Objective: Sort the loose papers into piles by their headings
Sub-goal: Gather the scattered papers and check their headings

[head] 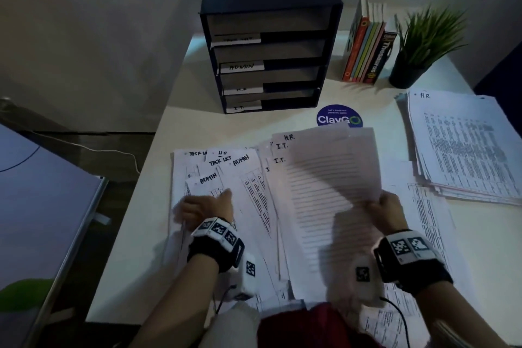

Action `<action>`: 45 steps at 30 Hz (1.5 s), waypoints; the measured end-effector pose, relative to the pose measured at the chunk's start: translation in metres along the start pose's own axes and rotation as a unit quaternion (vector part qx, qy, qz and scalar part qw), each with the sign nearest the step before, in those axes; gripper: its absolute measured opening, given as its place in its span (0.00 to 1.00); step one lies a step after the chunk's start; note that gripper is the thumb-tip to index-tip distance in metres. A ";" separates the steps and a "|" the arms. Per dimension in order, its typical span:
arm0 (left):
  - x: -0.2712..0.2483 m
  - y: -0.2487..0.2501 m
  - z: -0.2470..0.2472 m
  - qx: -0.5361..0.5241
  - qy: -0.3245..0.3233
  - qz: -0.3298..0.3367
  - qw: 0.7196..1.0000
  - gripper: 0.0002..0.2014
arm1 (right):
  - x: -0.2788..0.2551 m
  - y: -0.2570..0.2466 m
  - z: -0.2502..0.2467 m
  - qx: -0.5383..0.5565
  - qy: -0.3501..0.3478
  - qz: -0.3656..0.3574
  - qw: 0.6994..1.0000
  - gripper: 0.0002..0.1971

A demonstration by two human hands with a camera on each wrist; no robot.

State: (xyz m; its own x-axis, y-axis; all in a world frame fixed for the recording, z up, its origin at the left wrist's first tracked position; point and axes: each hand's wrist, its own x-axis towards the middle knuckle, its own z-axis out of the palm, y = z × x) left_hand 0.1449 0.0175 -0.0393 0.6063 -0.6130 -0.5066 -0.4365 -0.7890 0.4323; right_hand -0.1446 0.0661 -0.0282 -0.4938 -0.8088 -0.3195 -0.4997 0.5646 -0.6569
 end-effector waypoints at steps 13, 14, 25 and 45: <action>0.016 0.015 0.013 -0.143 -0.081 0.187 0.969 0.31 | 0.000 -0.012 0.036 0.019 -0.115 0.001 0.993 0.30; 0.019 0.014 0.012 -0.156 -0.099 0.185 0.965 0.31 | -0.001 -0.015 0.044 0.015 -0.125 -0.002 0.992 0.31; -0.008 0.049 -0.030 -0.110 -0.057 0.337 0.933 0.15 | -0.003 -0.011 0.067 0.006 -0.062 -0.106 0.992 0.26; -0.108 0.168 -0.197 -0.355 -0.081 0.661 0.656 0.06 | -0.003 -0.182 -0.072 0.407 -0.077 -0.320 0.852 0.28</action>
State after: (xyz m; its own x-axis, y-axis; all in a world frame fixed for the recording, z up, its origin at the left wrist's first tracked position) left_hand 0.1371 -0.0405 0.2350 -0.0927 -0.7839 0.6139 -0.0551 0.6197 0.7829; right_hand -0.1031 -0.0224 0.1415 -0.1744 -0.9557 0.2371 0.0586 -0.2505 -0.9664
